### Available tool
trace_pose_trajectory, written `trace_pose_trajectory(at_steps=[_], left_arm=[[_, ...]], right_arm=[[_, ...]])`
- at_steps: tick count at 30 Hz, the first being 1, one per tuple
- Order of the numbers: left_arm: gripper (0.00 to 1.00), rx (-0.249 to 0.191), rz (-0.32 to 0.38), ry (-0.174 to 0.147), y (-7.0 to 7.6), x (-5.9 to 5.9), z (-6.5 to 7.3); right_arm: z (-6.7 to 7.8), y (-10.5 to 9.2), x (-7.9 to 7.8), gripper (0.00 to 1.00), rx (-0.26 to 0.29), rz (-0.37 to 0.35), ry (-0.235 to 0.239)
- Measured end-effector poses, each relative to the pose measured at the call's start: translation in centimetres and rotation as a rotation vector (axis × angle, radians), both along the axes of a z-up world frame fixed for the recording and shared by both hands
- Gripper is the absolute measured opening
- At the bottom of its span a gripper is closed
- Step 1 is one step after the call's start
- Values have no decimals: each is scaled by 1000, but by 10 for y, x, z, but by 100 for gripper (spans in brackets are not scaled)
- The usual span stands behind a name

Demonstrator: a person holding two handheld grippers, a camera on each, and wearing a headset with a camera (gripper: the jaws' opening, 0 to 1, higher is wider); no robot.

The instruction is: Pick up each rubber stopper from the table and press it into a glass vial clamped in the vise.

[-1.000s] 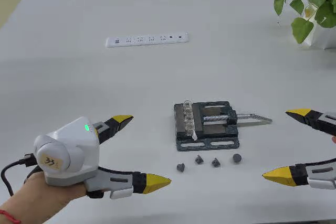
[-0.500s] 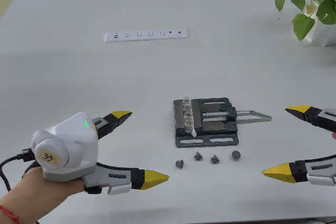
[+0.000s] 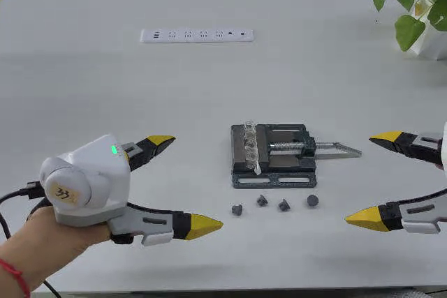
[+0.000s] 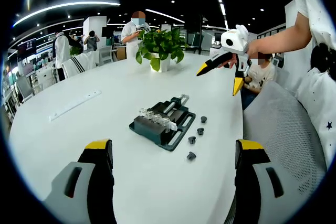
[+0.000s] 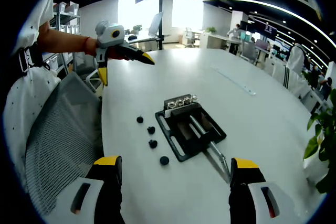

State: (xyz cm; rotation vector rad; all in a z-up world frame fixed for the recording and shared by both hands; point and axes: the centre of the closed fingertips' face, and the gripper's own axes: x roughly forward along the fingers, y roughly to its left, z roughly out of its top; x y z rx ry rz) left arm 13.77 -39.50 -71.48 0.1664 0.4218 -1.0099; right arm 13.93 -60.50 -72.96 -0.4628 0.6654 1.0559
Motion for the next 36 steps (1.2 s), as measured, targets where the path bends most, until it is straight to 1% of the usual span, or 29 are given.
trace_pose_trajectory(at_steps=[1,2,4,5,6,8,9,10,12,13,15,16,18,20,24,25,27,29,31,36], left_arm=[[97,0,0,-1,0,0,0],[97,1,0,-7,-1,0,2],[96,-2,1,-3,-1,0,2],[96,-4,3,-8,-1,0,3],[96,-5,4,-7,-1,0,3],[95,-7,5,-7,-2,0,4],[95,-10,6,-7,-2,0,4],[95,-10,6,-4,-1,0,3],[94,-12,7,-6,0,0,2],[94,-14,8,-2,1,0,1],[94,-17,8,-5,0,0,2],[93,-19,9,0,-1,-1,2],[93,-20,9,-4,-1,-1,3],[93,-20,11,0,-1,-2,2],[93,-24,12,-1,-3,-2,5],[93,-26,12,-4,-3,-2,5],[93,-26,11,-4,-2,-1,4],[93,-23,10,-5,0,0,2],[93,-24,11,-3,0,0,2],[93,-33,15,-1,0,0,2]], right_arm=[[0,1,1,82,-6,12,-4],[0,3,1,81,-22,24,4],[-5,1,-3,76,-63,30,57],[-4,5,0,73,-66,47,45],[-4,7,0,72,-73,66,35],[-7,9,-2,69,-99,88,60],[-8,11,-3,66,-108,90,75],[-11,12,-2,65,-131,103,80],[-13,17,-3,62,-147,136,81],[-14,19,-3,60,-156,143,86],[-19,23,-4,56,-171,165,102],[-21,25,-4,54,-183,175,106],[-26,28,-4,50,-204,201,108],[-31,30,-5,47,-238,232,96],[-40,32,-5,38,-270,255,106],[-44,31,-5,36,-290,271,103],[-48,32,-6,34,-310,286,113],[-52,32,-6,32,-319,296,119],[-56,33,-6,28,-329,307,126],[-67,35,-5,22,-355,332,136]])
